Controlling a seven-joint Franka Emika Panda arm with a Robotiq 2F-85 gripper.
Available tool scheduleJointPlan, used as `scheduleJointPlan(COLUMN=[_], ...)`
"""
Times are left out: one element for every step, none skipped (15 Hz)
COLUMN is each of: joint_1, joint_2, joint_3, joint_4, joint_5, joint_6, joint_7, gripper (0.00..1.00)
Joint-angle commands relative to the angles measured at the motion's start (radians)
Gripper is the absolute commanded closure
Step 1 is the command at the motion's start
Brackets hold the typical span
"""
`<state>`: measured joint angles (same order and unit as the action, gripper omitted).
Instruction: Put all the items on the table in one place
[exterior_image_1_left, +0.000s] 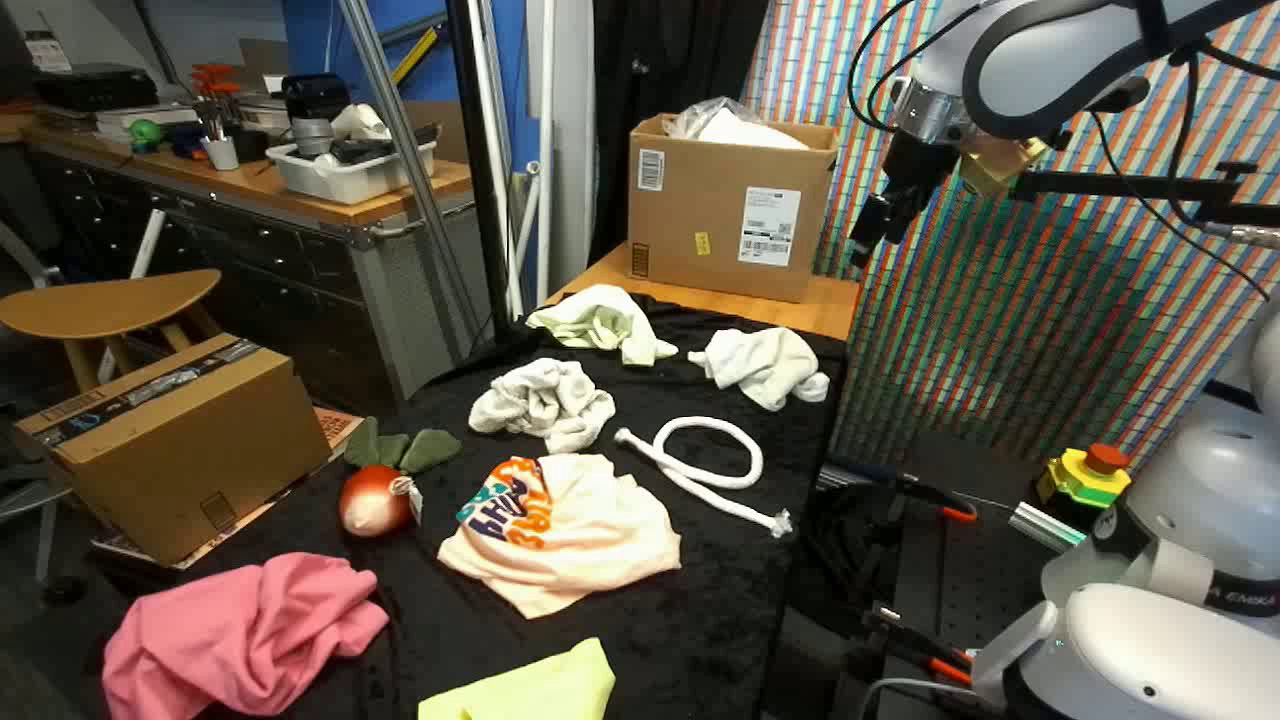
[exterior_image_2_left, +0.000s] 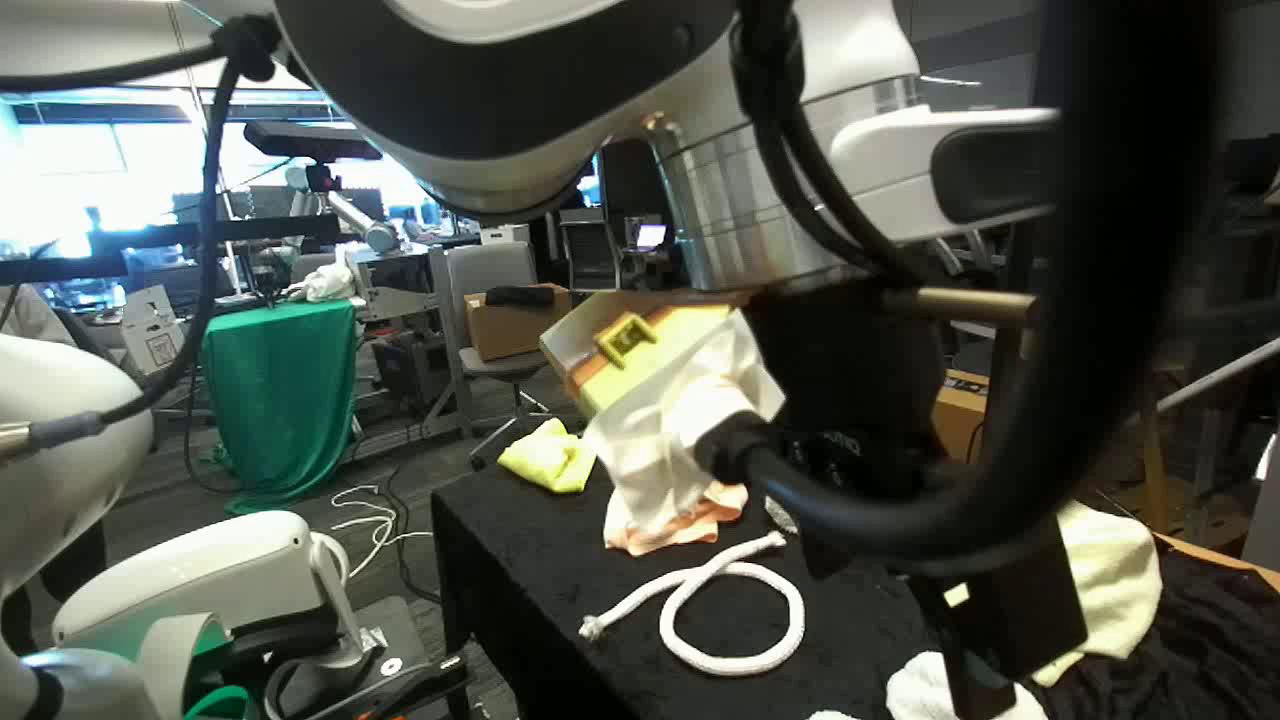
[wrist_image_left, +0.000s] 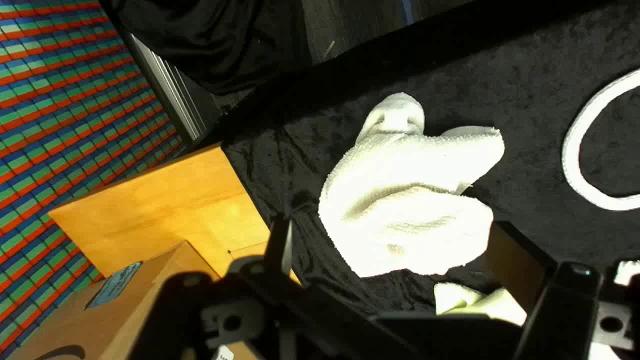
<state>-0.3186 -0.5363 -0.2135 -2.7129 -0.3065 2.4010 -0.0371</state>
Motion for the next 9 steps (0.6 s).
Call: scheduleJointPlan(joint_1=[-0.007,-0.007,-0.007,-0.011,-0.01,-0.009,-0.004,0.004,0.008], joint_2=[0.0,-0.001,-0.002,0.002,0.009,0.017,0.024,0.037,0.044], joint_3=[0.008,0.007,0.007,0.01,0.011,0.016,0.019,0.029,0.039], joint_4=[0.005,0.009,0.011,0.01,0.009,0.015,0.02,0.024,0.028], joint_5=[0.006,0.006,0.006,0.0,0.0,-0.006,-0.007,-0.008,-0.011], joint_6=[-0.002,-0.002,-0.002,0.007,0.013,0.016,0.017,0.026,0.028], joint_7=[-0.005,-0.005,-0.005,0.002,0.004,0.003,-0.001,0.002,0.005], gripper=[0.0,0.0,0.0,0.0,0.0,0.0,0.0,0.0,0.0])
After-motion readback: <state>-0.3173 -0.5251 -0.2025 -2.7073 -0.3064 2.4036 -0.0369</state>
